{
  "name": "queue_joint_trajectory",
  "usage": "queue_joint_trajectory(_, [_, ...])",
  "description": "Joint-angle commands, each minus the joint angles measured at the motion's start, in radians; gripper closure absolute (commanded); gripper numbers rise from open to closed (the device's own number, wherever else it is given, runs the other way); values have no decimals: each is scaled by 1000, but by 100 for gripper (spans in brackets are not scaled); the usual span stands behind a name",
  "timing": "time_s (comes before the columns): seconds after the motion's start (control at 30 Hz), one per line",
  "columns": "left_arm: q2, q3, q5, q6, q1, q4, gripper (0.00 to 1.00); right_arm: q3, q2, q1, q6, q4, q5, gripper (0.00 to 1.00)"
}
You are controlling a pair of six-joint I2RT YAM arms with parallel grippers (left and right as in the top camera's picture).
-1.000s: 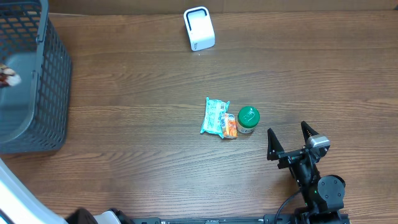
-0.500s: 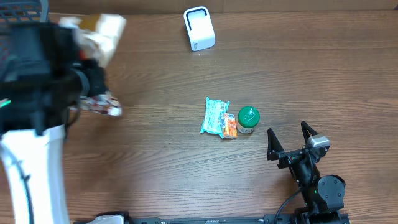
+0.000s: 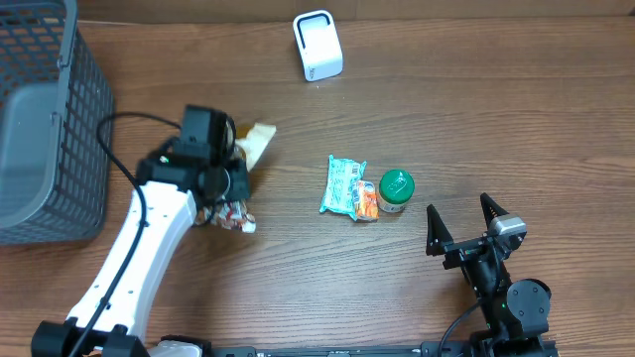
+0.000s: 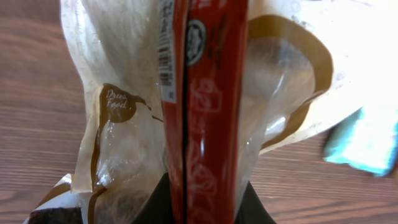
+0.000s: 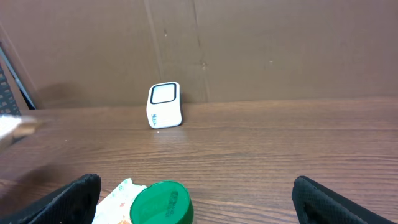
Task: Scan the item barcode
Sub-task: 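Place the snack bag on the table left of the wipes, release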
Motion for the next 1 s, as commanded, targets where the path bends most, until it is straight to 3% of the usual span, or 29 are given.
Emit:
queue_joint_trajectory(0.0, [-3,-96,-11,-35,-8,64,95,-11,-8,-3,4,3,10,0])
queue_joint_trajectory(0.3, [-2,-232,-10,-39,-8,183,96,-11,-8,-3,4,3,10,0])
queue_joint_trajectory(0.73, [13,-249,-11,-37,-29,210,95,-11,-8,-3,4,3,10,0])
queue_joint_trajectory(0.97, [114,-249,-28,-38,-96,225,91,-11,-8,-3,4,3,10,0])
